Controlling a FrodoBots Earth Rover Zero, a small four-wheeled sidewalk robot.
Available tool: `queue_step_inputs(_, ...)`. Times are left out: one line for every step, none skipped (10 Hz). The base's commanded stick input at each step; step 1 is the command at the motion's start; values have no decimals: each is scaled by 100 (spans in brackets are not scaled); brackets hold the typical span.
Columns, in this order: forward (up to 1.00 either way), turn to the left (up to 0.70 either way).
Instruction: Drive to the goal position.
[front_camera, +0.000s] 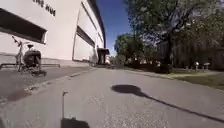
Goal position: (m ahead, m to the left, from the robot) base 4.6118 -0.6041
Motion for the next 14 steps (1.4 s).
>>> queue_step_inputs(100, 0)
queue_step_inputs(100, 0)
queue_step_inputs(100, 0)
queue_step_inputs(100, 0)
queue_step_inputs(100, 0)
queue_step_inputs(100, 0)
queue_step_inputs(100, 0)
queue_step_inputs(100, 0)
queue_step_inputs(100, 0)
queue_step_inputs(100, 0)
queue_step_inputs(100, 0)
queue_step_inputs(100, 0)
queue_step_inputs(100, 0)
queue_step_inputs(100, 0)
